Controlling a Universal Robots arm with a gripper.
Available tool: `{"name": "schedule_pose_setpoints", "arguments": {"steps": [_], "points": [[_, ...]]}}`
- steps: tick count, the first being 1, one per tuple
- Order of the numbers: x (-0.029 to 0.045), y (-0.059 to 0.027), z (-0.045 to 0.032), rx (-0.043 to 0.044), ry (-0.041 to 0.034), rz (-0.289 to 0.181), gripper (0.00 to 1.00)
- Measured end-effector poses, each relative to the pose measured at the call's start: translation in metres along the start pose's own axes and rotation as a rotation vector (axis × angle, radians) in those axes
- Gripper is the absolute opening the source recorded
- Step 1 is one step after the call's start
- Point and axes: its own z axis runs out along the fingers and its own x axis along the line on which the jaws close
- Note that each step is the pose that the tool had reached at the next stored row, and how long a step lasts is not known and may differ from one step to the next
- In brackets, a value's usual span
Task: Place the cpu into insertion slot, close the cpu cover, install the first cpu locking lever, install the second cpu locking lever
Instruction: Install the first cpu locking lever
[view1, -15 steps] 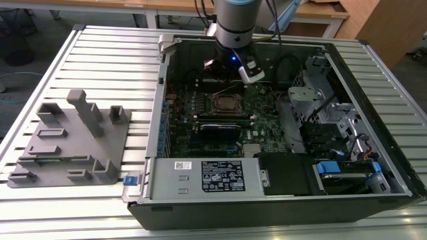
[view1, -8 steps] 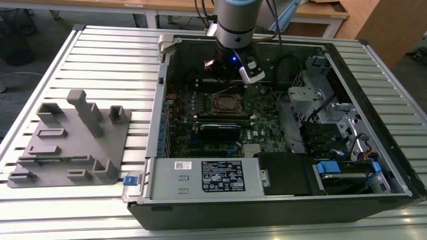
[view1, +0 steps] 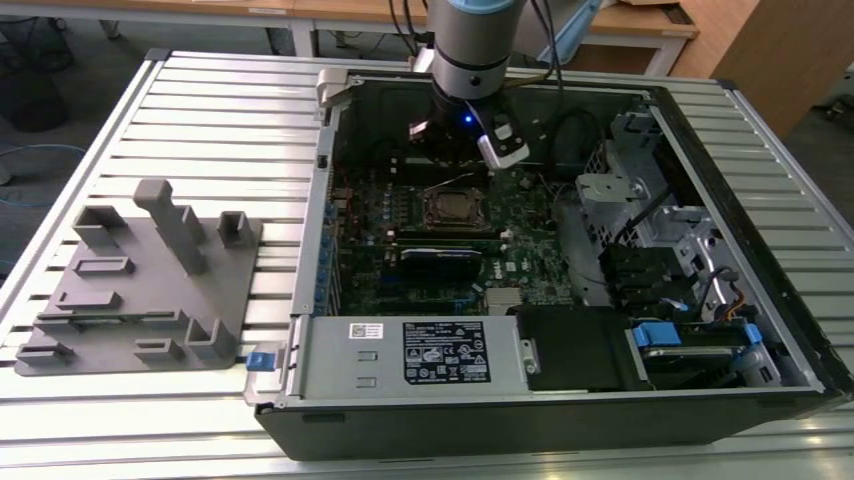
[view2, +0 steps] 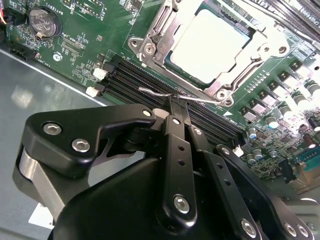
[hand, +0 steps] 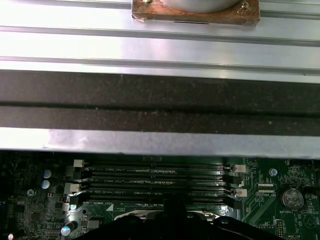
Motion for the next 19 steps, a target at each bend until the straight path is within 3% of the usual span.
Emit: {"name": "schedule_pose_setpoints", "arguments": {"steps": [19], "points": [[-0.0014, 0.0002, 0.0008, -0.0002, -0.0001, 0.0, 0.11]]}}
